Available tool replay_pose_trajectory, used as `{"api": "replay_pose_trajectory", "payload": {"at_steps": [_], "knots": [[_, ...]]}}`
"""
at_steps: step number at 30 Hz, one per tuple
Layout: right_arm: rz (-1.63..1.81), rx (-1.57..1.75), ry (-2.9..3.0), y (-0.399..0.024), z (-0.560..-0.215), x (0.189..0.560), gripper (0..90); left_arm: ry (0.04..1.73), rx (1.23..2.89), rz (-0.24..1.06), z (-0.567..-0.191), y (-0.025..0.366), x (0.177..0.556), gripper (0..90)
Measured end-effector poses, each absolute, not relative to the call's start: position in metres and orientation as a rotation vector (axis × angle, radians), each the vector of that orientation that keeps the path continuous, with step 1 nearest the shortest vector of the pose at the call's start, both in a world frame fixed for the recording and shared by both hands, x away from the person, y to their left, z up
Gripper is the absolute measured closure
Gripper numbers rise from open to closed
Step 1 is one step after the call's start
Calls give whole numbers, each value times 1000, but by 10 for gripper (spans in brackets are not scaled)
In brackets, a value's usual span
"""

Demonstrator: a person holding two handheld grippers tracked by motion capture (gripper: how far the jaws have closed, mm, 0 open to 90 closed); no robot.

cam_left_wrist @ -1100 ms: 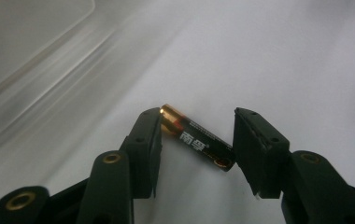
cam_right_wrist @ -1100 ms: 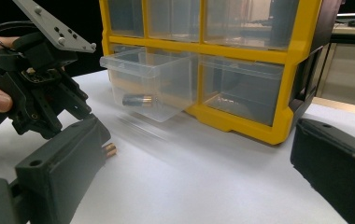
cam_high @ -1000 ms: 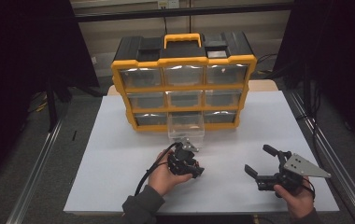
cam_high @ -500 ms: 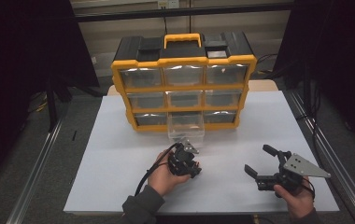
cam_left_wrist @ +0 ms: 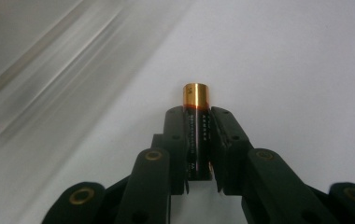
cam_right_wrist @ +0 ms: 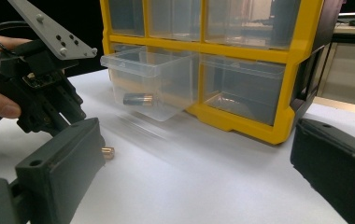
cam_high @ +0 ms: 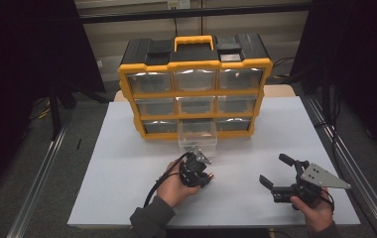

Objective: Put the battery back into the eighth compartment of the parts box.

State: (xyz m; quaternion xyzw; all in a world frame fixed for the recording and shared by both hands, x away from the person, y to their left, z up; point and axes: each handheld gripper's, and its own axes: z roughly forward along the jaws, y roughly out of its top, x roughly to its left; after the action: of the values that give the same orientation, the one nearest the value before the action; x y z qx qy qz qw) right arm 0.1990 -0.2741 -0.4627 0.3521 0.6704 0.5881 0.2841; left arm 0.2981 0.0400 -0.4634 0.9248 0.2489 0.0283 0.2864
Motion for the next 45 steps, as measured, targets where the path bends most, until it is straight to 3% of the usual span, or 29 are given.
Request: {"api": "replay_pose_trajectory", "payload": {"at_steps": [20,45], "knots": [[1573,947,1786,-275,-463,199,20,695,2365,-84,-442,57,312,775],[1574,939,1791,-275,-463,199,20,754,2282,-60,-381,66,343,775]]}}
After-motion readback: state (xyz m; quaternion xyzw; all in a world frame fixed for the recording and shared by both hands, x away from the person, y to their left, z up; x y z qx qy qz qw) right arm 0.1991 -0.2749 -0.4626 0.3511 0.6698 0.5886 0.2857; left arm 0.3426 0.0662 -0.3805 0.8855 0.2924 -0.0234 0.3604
